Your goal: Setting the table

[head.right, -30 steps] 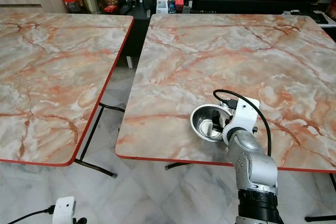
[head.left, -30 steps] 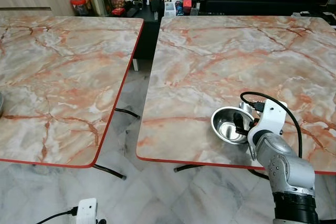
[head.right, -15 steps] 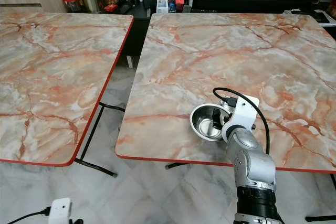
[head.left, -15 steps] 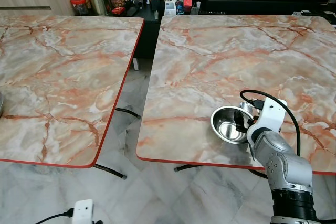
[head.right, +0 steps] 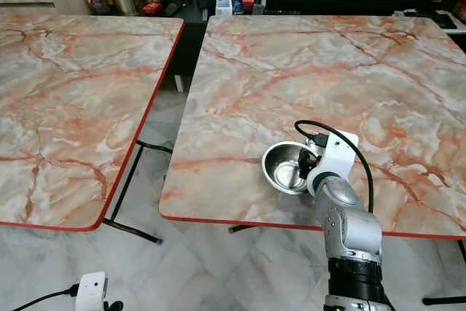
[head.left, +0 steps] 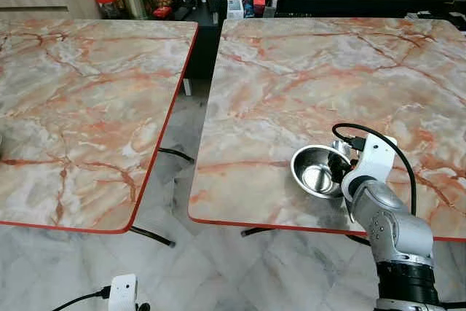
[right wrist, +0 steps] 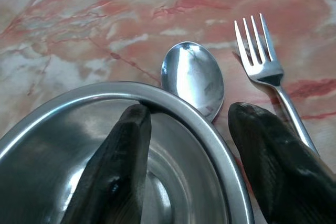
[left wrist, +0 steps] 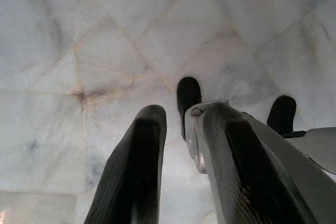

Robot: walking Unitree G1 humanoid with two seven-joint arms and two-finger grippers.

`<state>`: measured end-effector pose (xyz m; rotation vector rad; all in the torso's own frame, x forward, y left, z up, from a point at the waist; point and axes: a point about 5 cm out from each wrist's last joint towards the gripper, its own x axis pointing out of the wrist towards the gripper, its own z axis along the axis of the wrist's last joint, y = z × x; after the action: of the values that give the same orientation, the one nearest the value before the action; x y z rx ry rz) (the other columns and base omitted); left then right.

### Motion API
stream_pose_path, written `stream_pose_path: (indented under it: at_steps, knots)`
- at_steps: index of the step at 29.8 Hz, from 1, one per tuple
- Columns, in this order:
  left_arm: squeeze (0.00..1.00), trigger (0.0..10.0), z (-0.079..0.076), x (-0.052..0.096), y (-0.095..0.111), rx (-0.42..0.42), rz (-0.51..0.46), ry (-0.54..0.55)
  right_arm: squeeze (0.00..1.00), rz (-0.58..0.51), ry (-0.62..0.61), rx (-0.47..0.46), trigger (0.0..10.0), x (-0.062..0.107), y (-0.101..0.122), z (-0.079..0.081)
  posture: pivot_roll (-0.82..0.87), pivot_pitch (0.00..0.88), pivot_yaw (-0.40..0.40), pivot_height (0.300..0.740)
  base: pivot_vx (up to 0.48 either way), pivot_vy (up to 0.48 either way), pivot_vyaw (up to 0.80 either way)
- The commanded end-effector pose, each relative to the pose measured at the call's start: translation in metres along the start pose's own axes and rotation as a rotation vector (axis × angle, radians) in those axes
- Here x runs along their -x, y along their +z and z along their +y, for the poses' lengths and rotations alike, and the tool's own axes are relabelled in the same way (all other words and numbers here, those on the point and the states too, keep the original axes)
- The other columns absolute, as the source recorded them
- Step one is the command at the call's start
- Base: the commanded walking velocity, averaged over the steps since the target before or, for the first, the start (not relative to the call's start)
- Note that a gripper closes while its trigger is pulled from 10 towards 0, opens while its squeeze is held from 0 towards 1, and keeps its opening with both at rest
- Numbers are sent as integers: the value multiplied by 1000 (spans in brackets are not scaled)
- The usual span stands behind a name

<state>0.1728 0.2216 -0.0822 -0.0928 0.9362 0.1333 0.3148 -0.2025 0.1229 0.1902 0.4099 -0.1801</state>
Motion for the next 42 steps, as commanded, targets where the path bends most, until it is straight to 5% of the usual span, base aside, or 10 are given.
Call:
stream_pose_path:
  at_steps: [1, 21, 35, 36, 37, 42]
  knots:
    - [0, 10000, 9, 2, -6, -5, 27, 14, 0, -1, 7, -1, 0, -1, 3, 1, -84, 118, 18, 740, 0, 0, 0]
    - [0, 10000, 3, 1, -7, -12, 36, -3, 0, 8, 21, 4, 0, -1, 3, 4, -83, 118, 19, 740, 0, 0, 0]
    - [0, 10000, -21, -2, -7, -23, 36, -16, 0, -89, 75, -50, 0, -1, 18, 14, -77, 115, 23, 740, 0, 0, 0]
    - [0, 10000, -22, -2, -7, -23, 35, -16, 0, -115, 88, -56, 706, 0, 22, 16, -77, 115, 25, 740, 0, 0, 0]
    - [0, 10000, -23, -2, -7, -23, 34, -15, 0, -141, 101, -64, 10000, 0, 27, 18, -77, 115, 25, 740, 0, 0, 0]
    - [0, 10000, -22, -2, -6, -29, 34, -3, 0, -269, 148, -127, 10000, 2, 51, 29, -79, 110, 33, 740, 0, 0, 0]
